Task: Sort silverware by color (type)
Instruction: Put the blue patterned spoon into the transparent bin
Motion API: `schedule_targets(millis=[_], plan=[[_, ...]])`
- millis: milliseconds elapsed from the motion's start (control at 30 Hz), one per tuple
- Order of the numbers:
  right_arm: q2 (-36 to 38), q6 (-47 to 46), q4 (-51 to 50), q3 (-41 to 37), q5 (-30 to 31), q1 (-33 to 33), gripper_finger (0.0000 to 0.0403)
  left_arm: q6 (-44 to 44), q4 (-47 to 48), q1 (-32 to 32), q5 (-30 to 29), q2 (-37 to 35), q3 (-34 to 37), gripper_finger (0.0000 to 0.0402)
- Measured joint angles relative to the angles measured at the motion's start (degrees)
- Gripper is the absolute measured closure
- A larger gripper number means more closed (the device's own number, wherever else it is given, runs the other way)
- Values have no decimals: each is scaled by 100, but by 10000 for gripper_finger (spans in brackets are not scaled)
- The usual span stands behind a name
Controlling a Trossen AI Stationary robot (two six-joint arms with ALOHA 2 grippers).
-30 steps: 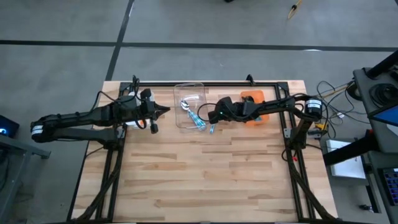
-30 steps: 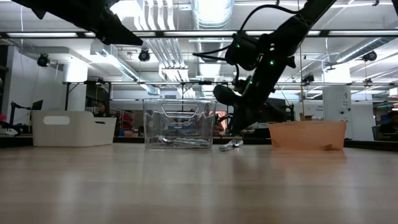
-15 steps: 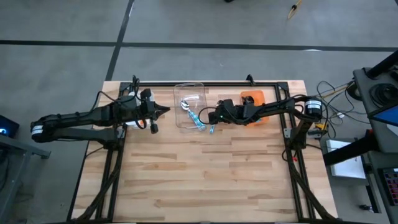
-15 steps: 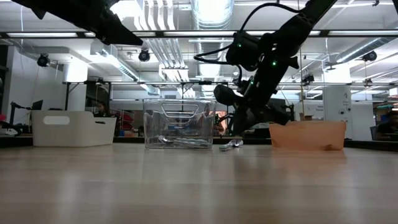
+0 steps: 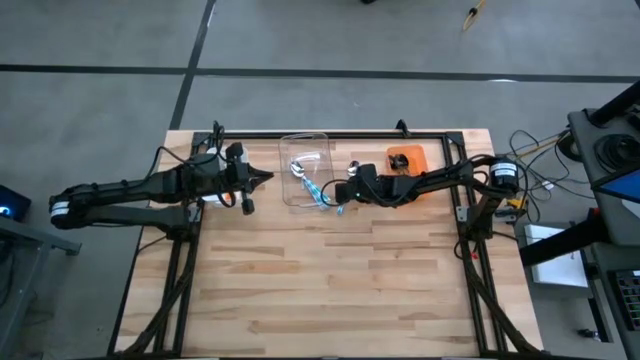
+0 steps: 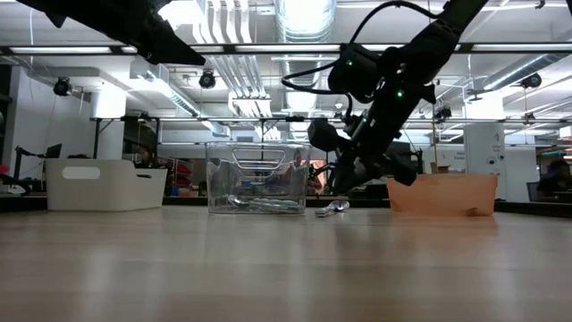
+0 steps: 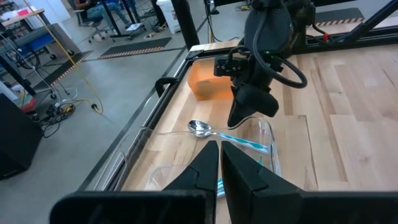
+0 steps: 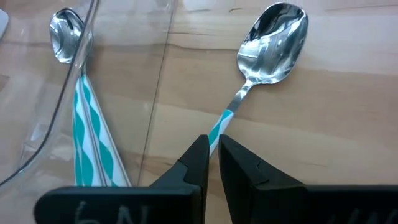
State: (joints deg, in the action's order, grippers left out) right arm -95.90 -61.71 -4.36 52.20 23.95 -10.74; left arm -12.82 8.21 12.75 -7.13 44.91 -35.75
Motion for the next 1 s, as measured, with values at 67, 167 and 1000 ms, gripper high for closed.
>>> schedule_targets(millis=[67,167,1000], plan=[[0,24,12,-21,4,18,375,0,6,-1,-1,0,0,400],[0,248,-3,-84,-70,110,375,0,63,0,-1,0,0,400],[-441,2626,987,-220,-464,875,375,-17,83,0,-1,0,2,400]])
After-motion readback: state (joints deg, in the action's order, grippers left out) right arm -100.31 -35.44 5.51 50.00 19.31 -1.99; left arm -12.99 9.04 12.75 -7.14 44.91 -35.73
